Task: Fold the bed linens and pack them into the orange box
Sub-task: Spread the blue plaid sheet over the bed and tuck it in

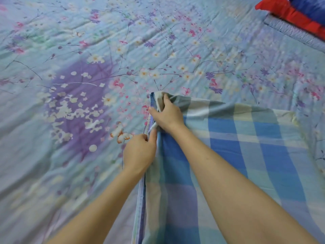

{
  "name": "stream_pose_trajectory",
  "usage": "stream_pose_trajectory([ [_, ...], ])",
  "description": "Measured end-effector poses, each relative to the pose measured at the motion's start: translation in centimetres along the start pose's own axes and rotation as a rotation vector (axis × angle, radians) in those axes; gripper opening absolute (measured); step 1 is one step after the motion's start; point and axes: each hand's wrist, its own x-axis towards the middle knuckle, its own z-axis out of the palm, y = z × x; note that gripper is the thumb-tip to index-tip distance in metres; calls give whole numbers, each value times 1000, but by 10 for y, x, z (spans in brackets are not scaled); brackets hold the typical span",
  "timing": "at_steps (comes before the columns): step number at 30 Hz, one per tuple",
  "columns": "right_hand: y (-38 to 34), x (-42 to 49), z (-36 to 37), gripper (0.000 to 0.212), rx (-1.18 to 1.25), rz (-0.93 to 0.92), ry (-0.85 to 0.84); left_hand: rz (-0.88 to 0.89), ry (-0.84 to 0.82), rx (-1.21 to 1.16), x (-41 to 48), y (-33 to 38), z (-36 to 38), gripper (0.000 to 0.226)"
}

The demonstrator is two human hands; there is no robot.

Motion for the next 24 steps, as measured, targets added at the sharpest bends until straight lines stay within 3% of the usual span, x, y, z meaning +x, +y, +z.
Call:
stream_pose_trajectory([
  [4,15,-38,-24,58,235,-18,51,7,-143,128,-15,-14,-2,26],
  [9,103,-135,-69,31,76,8,286,4,50,106,-34,-21,-10,17],
  [12,174,-214,-105,31,-100,184,230,423,173,263,-81,-22,-14,17],
  [13,198,-240,-117,33,-179,244,173,577,91,278,-102,-27,-16,20],
  [15,240,-289,-137,45,-317,374,37,752,-280,357,-142,-39,-17,43],
  [17,276,-328,-151,60,-524,461,-126,742,-596,598,-168,-51,-17,62],
  [20,307,-362,-162,68,-799,520,-229,603,-708,802,-178,-61,-13,47],
  [22,316,-365,-162,52,-840,495,-148,497,-804,803,-178,-54,-14,30],
  [24,306,-361,-170,19,-993,504,-137,444,-860,748,-177,-45,-21,31],
])
